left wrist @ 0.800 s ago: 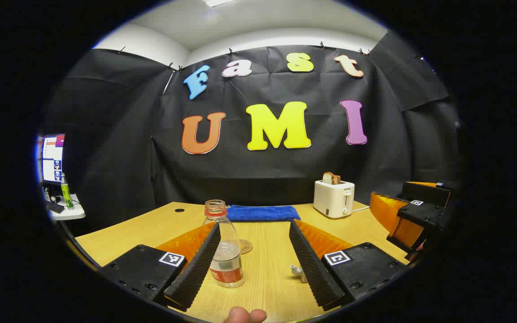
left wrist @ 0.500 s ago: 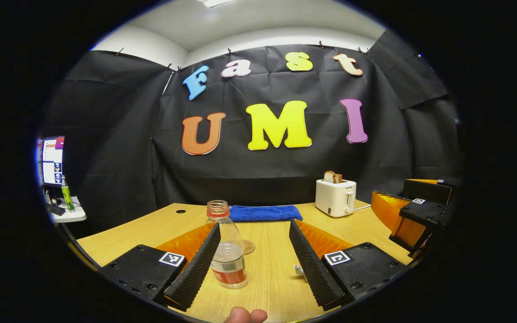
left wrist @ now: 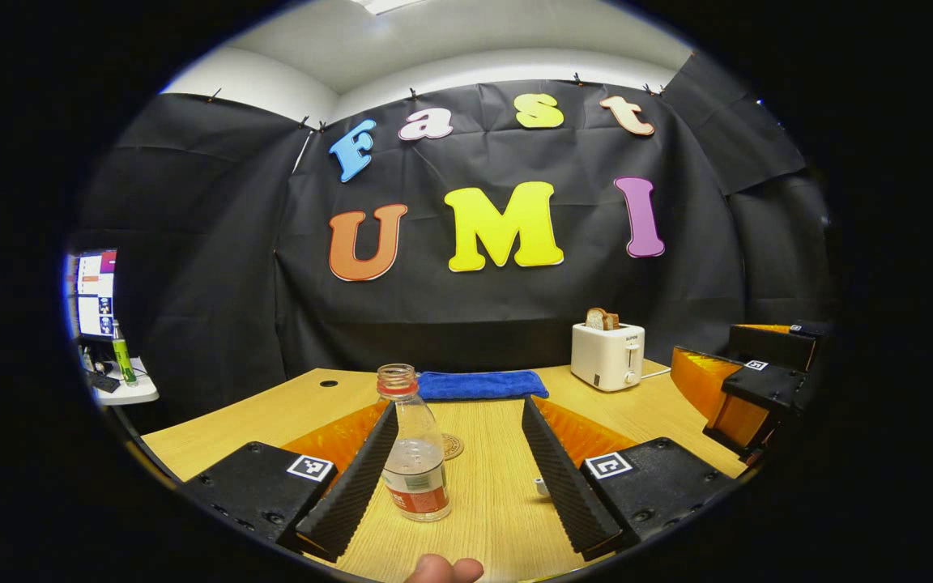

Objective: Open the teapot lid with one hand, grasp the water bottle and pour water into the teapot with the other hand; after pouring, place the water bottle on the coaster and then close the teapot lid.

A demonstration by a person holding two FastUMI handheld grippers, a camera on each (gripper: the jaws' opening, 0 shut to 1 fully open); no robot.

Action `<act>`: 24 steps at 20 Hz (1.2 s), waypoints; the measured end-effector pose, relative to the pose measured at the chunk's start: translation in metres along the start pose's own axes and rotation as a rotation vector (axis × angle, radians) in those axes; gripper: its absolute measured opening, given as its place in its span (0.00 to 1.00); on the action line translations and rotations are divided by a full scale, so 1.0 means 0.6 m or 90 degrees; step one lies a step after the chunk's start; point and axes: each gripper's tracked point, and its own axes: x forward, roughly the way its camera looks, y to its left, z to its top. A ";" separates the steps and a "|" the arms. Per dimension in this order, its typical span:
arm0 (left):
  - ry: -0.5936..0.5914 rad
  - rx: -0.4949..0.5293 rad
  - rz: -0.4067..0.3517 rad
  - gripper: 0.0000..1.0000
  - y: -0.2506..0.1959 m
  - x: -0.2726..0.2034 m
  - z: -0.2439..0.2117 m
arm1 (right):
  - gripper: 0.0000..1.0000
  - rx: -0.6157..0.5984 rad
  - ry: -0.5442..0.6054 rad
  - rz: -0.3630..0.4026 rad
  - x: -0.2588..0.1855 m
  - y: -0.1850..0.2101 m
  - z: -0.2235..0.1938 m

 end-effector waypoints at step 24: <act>0.008 0.001 0.046 0.97 0.047 -0.046 0.000 | 0.98 -0.015 0.116 0.125 0.058 0.113 -0.171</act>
